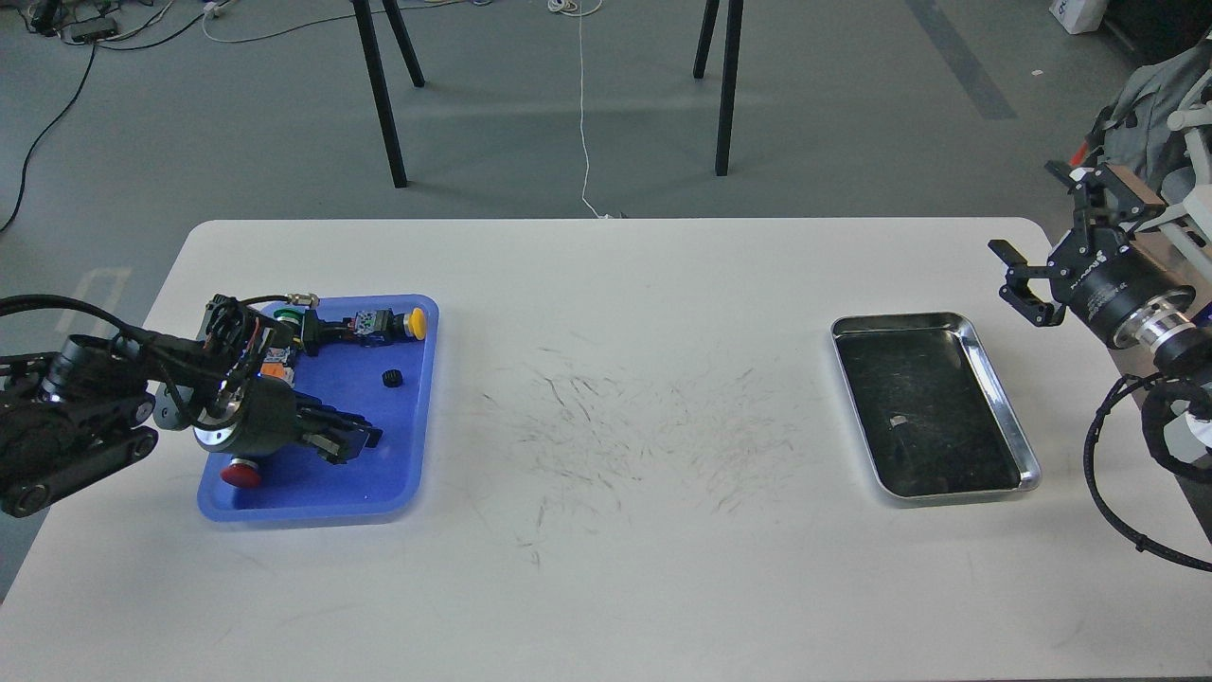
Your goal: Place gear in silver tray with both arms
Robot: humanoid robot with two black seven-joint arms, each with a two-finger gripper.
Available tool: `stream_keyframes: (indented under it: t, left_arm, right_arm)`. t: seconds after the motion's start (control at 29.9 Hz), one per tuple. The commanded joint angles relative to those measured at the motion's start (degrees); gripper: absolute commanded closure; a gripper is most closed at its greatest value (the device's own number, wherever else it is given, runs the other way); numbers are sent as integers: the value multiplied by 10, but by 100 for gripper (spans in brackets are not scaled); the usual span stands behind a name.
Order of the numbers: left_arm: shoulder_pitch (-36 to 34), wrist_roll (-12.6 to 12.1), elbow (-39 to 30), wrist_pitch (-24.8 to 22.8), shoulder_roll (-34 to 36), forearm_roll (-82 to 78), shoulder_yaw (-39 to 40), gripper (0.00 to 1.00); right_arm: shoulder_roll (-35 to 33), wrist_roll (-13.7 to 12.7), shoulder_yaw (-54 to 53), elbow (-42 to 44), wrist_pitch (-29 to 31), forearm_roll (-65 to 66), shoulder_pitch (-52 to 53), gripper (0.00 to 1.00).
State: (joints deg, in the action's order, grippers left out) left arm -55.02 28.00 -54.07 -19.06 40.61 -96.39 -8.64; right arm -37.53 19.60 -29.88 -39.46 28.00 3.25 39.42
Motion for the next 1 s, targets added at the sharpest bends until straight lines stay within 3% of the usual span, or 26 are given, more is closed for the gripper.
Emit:
stream_keyframes:
  t: [0.0, 0.3, 0.67, 0.97]
  left_arm:
    - [0, 0, 0, 1, 0, -8, 0, 77]
    - [2, 0, 4, 34, 1, -32, -1, 91]
    - [-11, 0, 3, 34, 27, -28, 5, 90]
    - [-73, 0, 3, 31, 40, 3, 9, 90]
  right_arm:
    - [0, 0, 0, 0, 0, 0, 0, 2]
    - [1, 0, 0, 1, 0, 0, -1, 2]
    - [1, 0, 0, 1, 0, 0, -3, 2]
    - [1, 0, -1, 1, 0, 0, -3, 2]
